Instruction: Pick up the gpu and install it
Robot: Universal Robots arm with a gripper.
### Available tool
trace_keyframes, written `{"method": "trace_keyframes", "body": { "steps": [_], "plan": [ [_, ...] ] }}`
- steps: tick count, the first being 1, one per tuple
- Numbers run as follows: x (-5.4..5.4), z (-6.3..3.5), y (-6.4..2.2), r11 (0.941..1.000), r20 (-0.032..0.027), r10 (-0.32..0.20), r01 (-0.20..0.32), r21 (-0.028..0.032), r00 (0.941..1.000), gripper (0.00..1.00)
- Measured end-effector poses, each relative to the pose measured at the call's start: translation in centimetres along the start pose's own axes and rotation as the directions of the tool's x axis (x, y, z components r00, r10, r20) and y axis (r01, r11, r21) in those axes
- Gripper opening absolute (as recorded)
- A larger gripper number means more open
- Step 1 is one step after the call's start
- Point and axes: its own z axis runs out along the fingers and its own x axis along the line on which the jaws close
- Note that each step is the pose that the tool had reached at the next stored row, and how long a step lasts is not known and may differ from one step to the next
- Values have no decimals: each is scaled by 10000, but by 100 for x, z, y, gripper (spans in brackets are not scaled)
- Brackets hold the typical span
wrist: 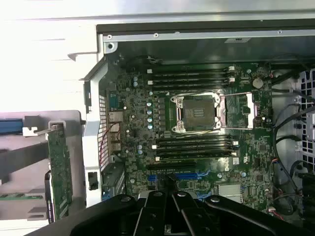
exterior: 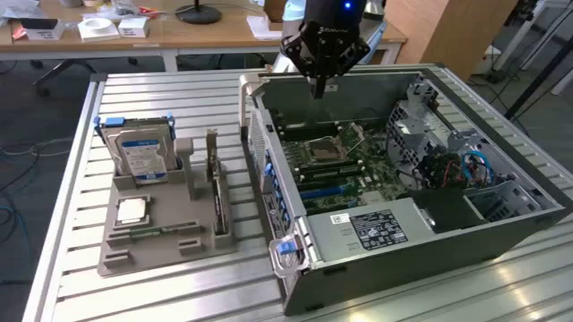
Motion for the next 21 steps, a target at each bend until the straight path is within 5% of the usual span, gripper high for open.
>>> {"method": "trace_keyframes", "body": {
  "steps": [14, 21],
  "plan": [
    [-7, 0, 0, 10000, -2, 0, 0, 1, 10000, 10],
    [-266, 7, 20, 10000, -1, 1, -1, 0, 10000, 10]
  ]
}}
